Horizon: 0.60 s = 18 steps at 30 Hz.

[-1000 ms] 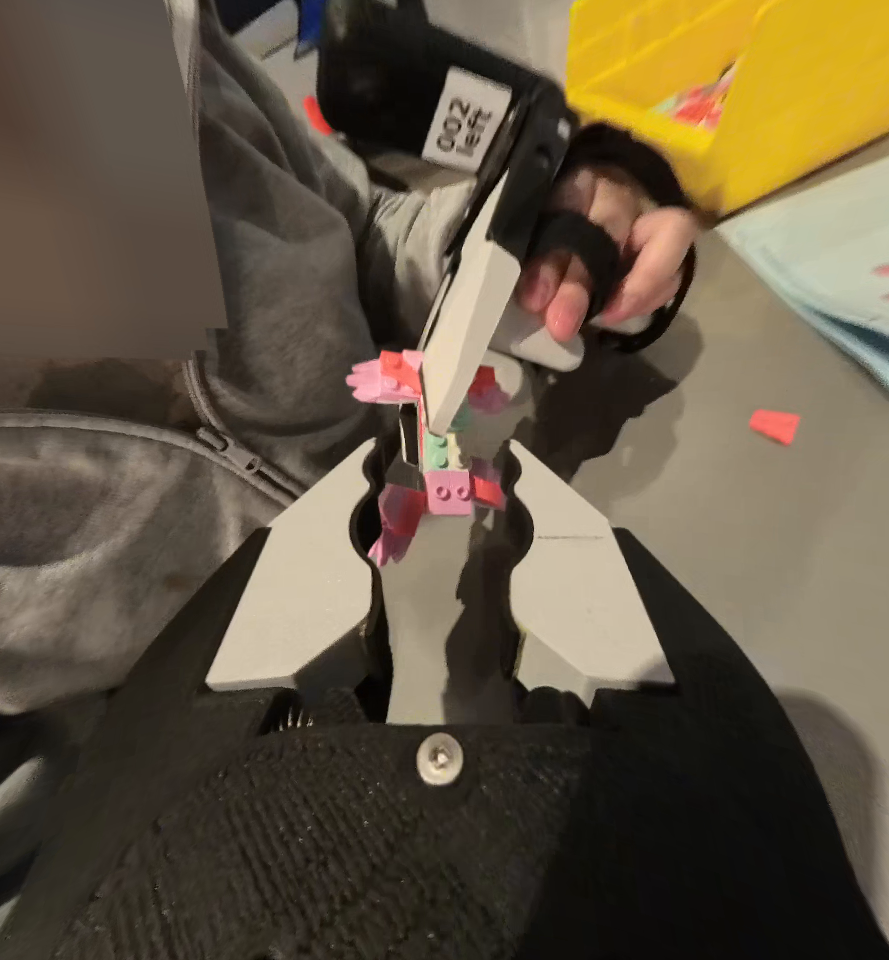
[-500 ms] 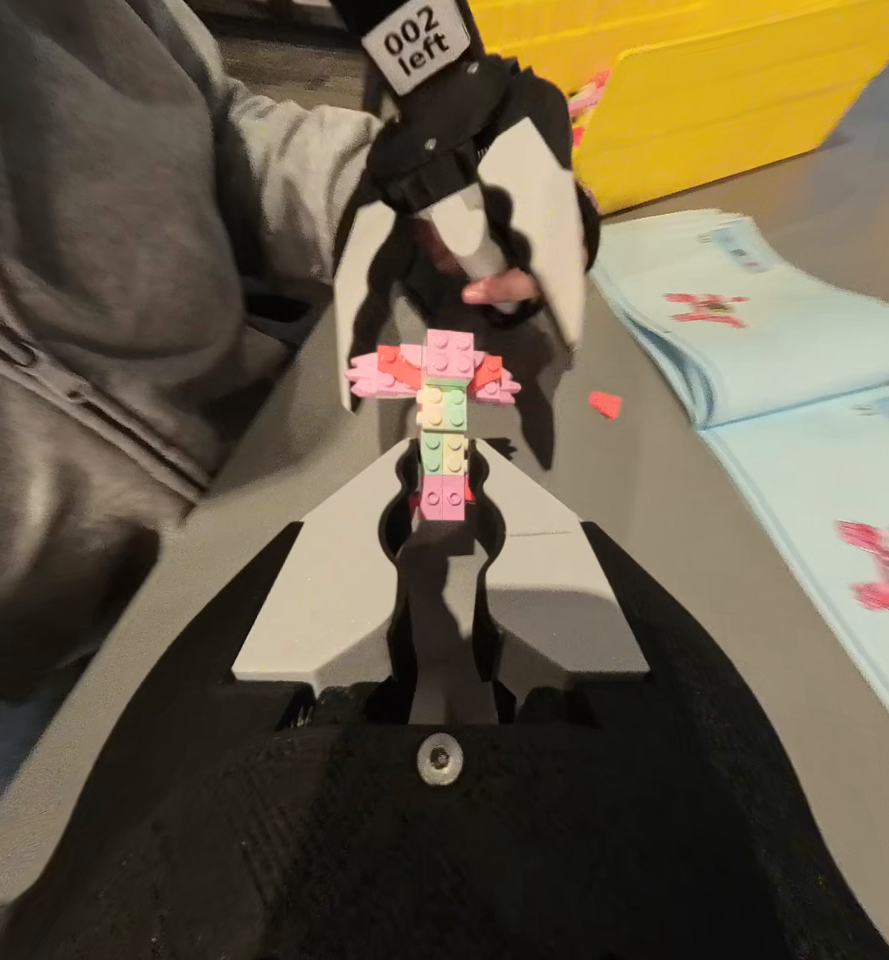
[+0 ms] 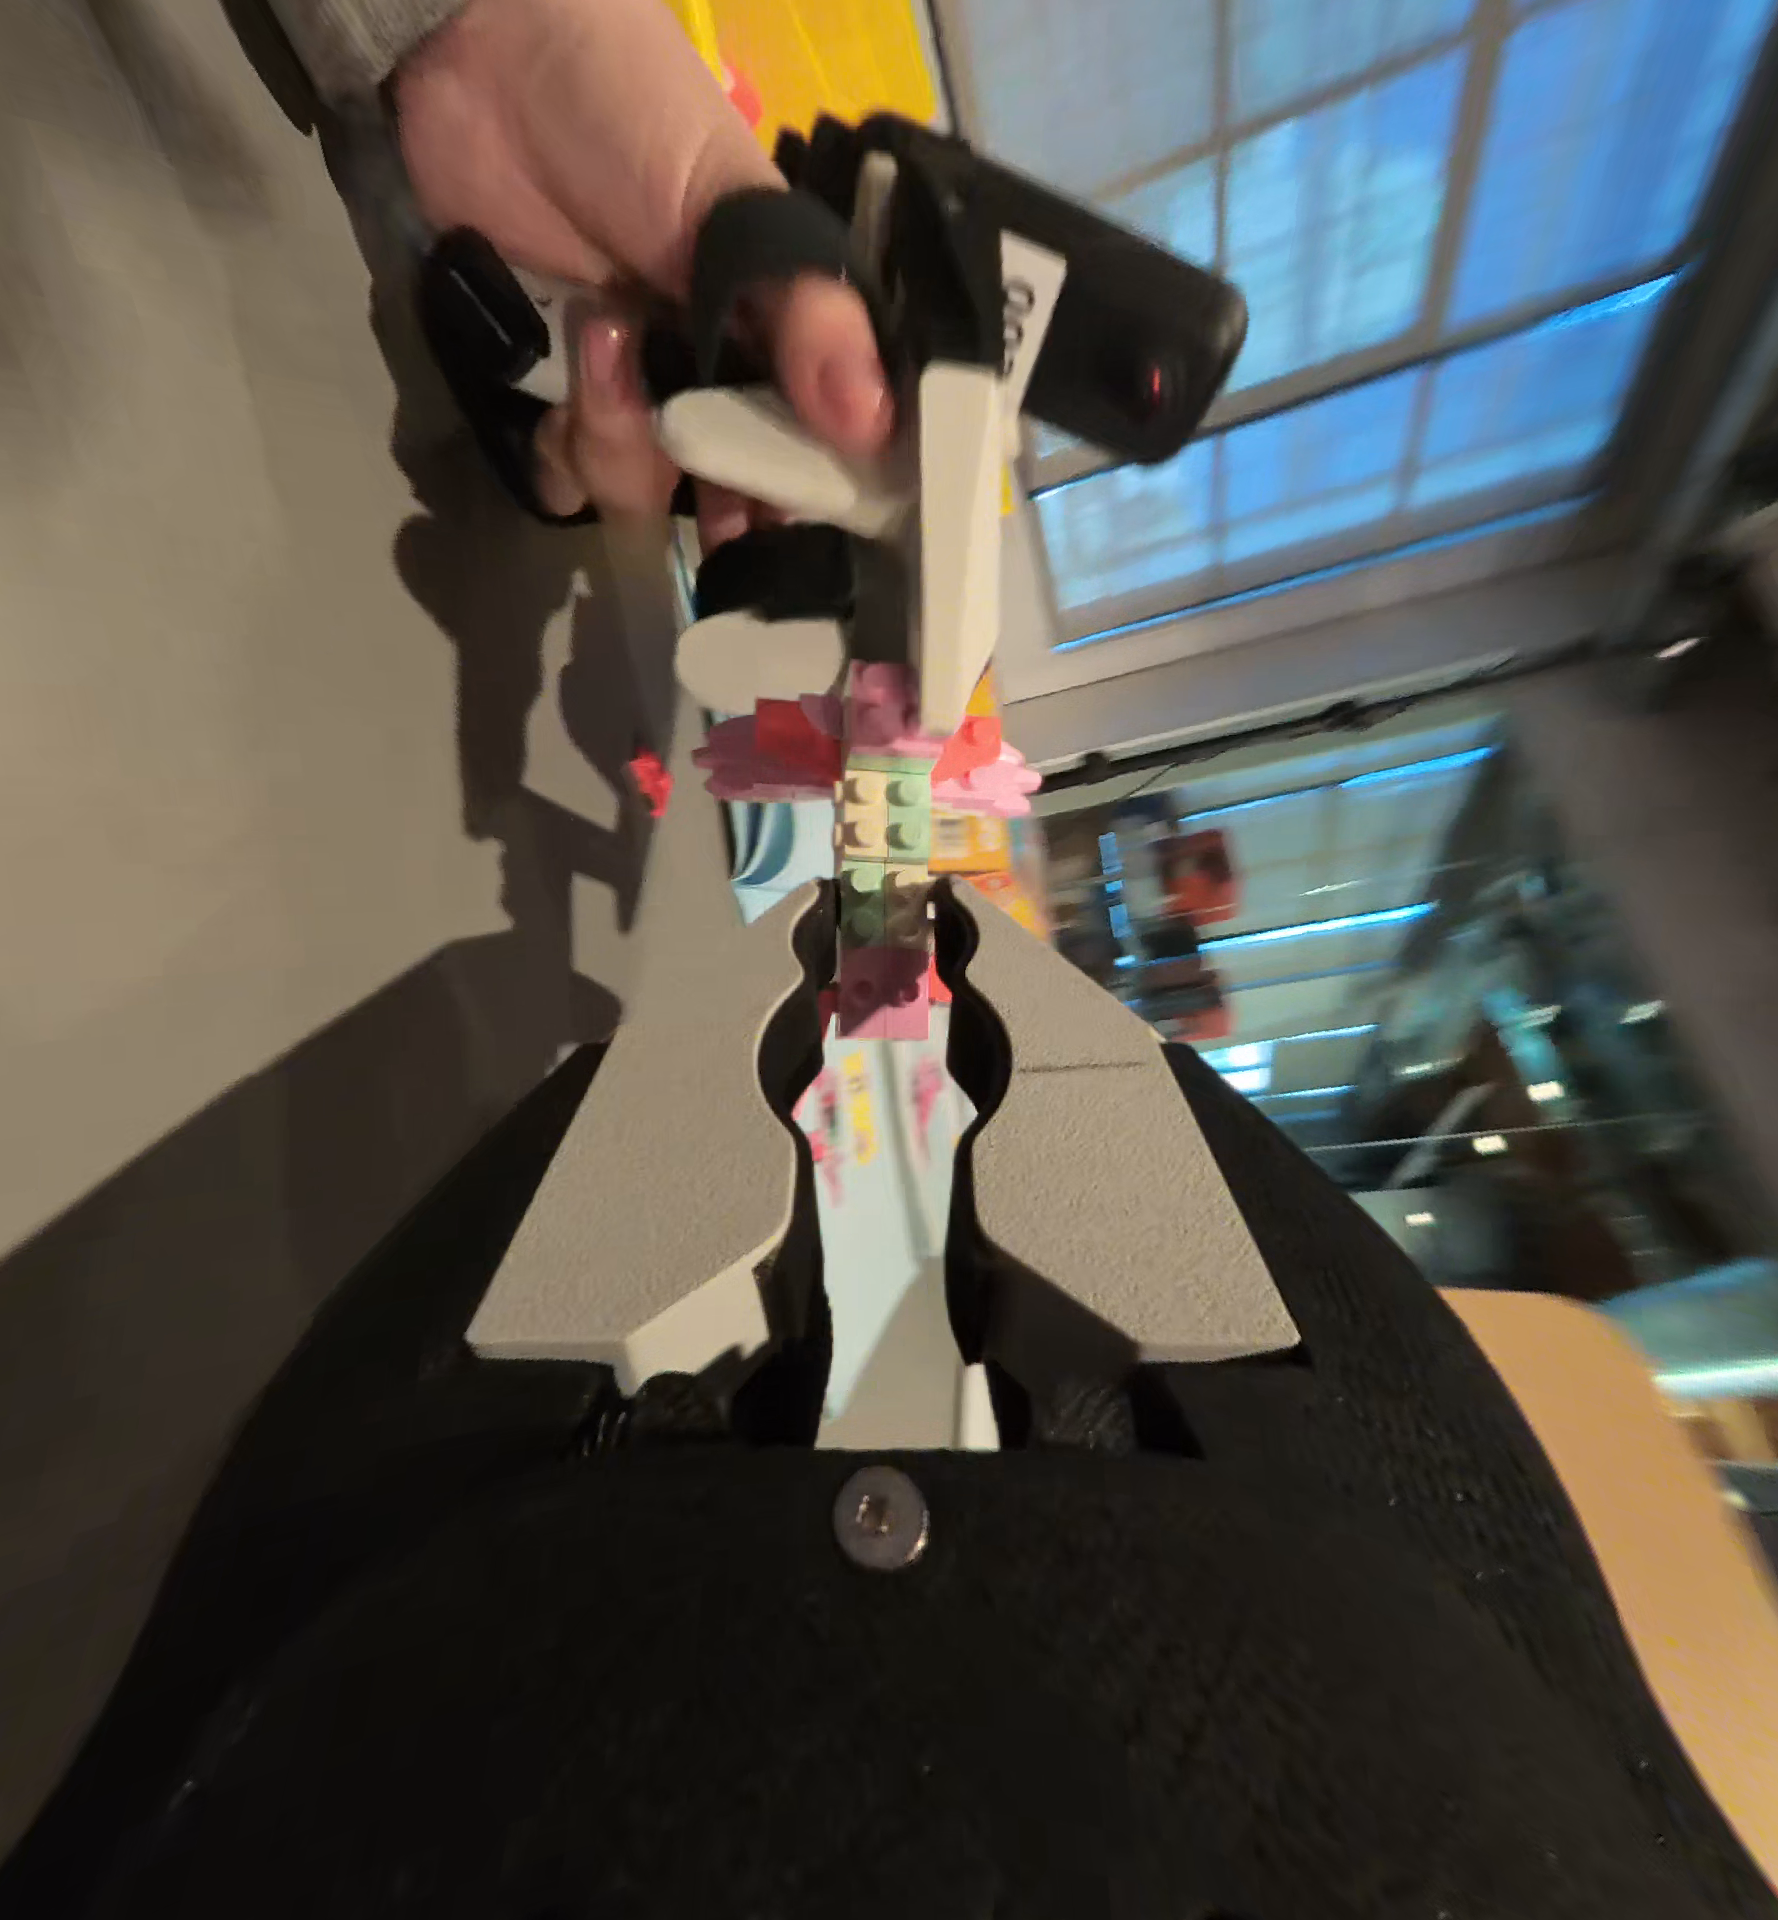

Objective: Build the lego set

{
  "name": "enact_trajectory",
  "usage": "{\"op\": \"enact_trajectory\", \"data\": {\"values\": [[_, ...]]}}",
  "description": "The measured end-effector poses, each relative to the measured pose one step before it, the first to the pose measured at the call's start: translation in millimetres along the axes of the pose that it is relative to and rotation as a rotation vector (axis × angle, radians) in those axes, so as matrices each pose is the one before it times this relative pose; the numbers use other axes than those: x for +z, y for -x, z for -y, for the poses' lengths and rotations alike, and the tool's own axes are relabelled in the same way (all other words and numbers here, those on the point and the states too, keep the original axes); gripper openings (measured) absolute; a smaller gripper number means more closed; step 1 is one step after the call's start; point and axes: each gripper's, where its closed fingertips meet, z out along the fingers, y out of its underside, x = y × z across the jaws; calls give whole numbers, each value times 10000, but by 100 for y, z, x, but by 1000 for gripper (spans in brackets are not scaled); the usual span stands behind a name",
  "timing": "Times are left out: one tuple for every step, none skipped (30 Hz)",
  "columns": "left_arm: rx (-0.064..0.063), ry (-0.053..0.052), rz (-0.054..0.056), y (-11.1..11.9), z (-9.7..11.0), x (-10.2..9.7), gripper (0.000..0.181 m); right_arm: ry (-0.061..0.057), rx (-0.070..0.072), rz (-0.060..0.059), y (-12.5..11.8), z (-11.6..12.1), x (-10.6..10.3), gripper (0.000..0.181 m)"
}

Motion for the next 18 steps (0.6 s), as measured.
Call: {"op": "enact_trajectory", "data": {"values": [[97, 263, -64, -156, -344, 297, 57, -17, -267, -188, -64, 125, -33, 16], [15, 229, -88, -166, -322, 260, 57, 6, -215, -151, -65, 35, -25, 16], [7, 163, -149, -257, -262, 218, 56, -23, -175, -129, -77, 39, -34, 17], [17, 146, -108, -190, -241, 147, 53, -30, -124, -103, -66, 15, -44, 16], [121, 92, -144, -280, -134, 67, 44, -15, -75, -59, -29, -26, -35, 16], [192, -55, -107, -262, 84, -15, 36, -25, -51, -46, -5, -18, -30, 16], [126, -42, 80, 34, 58, -19, 36, -53, -44, -48, -24, 17, -24, 16], [89, -1, 8, -35, 13, 12, 36, -52, -50, -36, -25, 42, -44, 16], [36, -46, 19, -6, 35, 31, 35, -12, -67, -12, 17, -3, -28, 16], [-34, -123, 17, 0, 148, 38, 36, 2, -99, 33, 89, -11, -23, 16], [-62, -194, -49, -78, 251, 20, 37, -10, -114, 41, 143, 26, 4, 17], [-109, -134, -48, -30, 189, 8, 39, 7, -112, 20, 144, 12, 38, 16], [-117, 3, 10, 109, 1, 30, 38, 25, -127, 12, 136, 25, 42, 16], [-63, 140, 29, 152, -222, 63, 36, 33, -131, 15, 145, 6, 37, 16], [-41, 146, 34, 90, -216, 78, 36, 36, -95, 1, 108, -20, 26, 16], [53, 75, 44, 28, -95, 28, 36, -3, -29, -23, 55, -11, 20, 16], [120, 25, 88, 32, -38, -10, 36, -29, 20, -25, 26, 15, 21, 16], [123, 64, 167, 100, -89, 3, 36, -21, 40, -38, -1, -9, 41, 17]]}}
